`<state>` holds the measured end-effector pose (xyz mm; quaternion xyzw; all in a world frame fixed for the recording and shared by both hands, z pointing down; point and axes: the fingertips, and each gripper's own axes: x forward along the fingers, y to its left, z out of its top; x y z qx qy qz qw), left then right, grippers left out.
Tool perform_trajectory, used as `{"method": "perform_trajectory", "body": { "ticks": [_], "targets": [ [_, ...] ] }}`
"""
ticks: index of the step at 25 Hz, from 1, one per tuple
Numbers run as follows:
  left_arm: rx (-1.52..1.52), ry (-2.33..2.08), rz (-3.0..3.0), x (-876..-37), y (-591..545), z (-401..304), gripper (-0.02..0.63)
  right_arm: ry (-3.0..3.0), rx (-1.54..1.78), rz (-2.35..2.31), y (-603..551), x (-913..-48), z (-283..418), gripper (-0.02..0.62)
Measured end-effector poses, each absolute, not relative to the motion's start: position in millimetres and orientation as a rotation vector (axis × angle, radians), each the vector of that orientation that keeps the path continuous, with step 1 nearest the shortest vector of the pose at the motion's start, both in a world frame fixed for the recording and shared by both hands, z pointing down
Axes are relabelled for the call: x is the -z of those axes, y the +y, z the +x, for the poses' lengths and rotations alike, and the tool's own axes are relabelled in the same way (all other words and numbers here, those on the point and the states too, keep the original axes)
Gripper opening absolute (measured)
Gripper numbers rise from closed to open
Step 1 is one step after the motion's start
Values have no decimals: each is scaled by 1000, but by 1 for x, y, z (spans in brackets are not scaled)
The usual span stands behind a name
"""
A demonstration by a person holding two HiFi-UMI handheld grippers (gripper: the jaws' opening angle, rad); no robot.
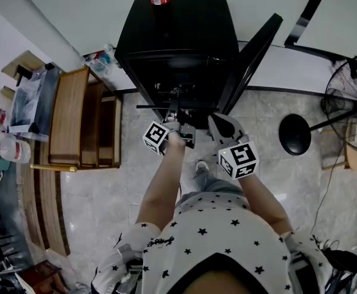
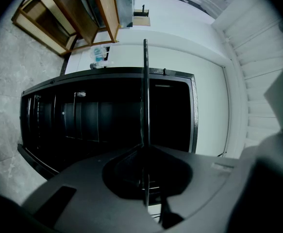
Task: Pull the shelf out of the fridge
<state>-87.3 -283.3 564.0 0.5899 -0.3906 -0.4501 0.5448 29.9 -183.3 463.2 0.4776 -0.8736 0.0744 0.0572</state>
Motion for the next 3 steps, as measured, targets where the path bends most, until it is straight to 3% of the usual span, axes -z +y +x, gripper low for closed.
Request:
{"method": "perform_trajectory", "body": {
  "ticks": [3],
  "targets": [
    [1067, -925, 1398, -565, -284, -87, 21, -2650, -228, 1449, -185, -463, 30, -6]
  ]
}}
